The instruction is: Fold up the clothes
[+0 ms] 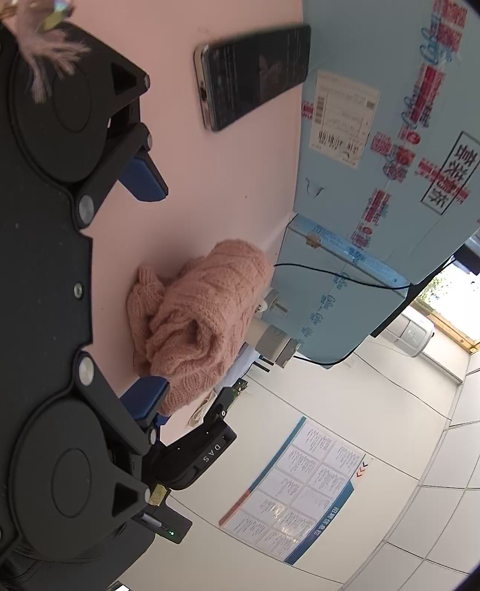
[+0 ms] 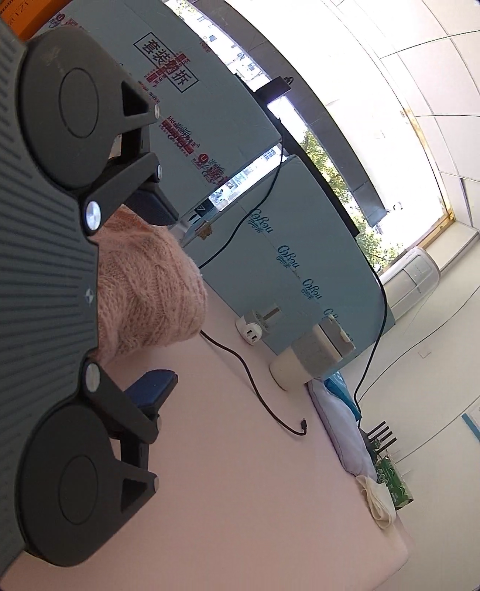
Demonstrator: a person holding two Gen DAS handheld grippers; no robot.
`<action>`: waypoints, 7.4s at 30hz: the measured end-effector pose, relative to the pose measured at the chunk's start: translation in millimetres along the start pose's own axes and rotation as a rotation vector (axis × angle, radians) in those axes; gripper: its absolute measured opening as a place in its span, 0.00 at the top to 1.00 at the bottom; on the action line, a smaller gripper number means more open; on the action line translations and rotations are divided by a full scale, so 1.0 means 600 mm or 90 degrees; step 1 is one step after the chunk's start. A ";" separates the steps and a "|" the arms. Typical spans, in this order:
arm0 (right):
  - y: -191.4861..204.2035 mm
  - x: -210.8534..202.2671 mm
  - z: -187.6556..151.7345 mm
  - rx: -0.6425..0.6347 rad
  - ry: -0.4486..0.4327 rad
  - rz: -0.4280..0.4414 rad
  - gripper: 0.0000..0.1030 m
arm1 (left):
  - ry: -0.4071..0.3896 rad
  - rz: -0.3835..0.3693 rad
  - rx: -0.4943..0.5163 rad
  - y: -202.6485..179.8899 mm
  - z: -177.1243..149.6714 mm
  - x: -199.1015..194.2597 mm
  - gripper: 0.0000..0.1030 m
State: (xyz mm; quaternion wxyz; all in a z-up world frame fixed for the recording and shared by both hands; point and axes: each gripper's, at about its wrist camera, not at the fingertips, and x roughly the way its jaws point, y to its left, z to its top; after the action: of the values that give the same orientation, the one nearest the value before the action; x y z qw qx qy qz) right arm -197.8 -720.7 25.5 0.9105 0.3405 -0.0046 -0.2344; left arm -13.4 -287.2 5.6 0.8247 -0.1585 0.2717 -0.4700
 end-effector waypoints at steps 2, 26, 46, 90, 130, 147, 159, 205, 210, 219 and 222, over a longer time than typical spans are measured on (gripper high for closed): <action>0.005 -0.014 0.000 -0.005 -0.029 0.025 0.17 | -0.020 0.025 0.007 0.018 -0.003 -0.046 0.00; 0.412 -0.039 -0.300 -0.349 0.338 0.314 0.00 | -0.111 0.532 0.037 0.211 0.004 -0.394 0.00; 0.424 -0.015 -0.361 -0.508 0.395 0.129 0.00 | -0.019 0.598 -0.028 0.282 -0.008 -0.394 0.00; 0.422 -0.012 -0.364 -0.503 0.397 0.133 0.00 | -0.025 0.591 -0.034 0.286 -0.008 -0.399 0.00; 0.419 -0.011 -0.367 -0.502 0.397 0.134 0.00 | -0.024 0.592 -0.034 0.285 -0.005 -0.399 0.00; 0.420 -0.012 -0.365 -0.502 0.397 0.134 0.00 | -0.023 0.592 -0.033 0.285 -0.005 -0.400 0.00; 0.420 -0.012 -0.364 -0.502 0.397 0.134 0.00 | -0.023 0.592 -0.033 0.286 -0.006 -0.400 0.00; 0.419 -0.012 -0.363 -0.502 0.398 0.134 0.00 | -0.024 0.591 -0.033 0.286 -0.005 -0.400 0.00; 0.419 -0.012 -0.363 -0.502 0.398 0.134 0.00 | -0.024 0.591 -0.033 0.287 -0.005 -0.402 0.00; 0.419 -0.012 -0.363 -0.502 0.398 0.134 0.00 | -0.024 0.591 -0.033 0.287 -0.005 -0.402 0.00; 0.419 -0.012 -0.363 -0.502 0.398 0.134 0.00 | -0.024 0.591 -0.033 0.287 -0.005 -0.402 0.00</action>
State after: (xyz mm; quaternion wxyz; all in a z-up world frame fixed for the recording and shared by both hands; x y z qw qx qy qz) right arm -61.2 -417.4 16.1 0.9463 0.0228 0.3223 -0.0123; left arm 4.5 8.0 -13.9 0.9483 -0.0490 0.3109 -0.0412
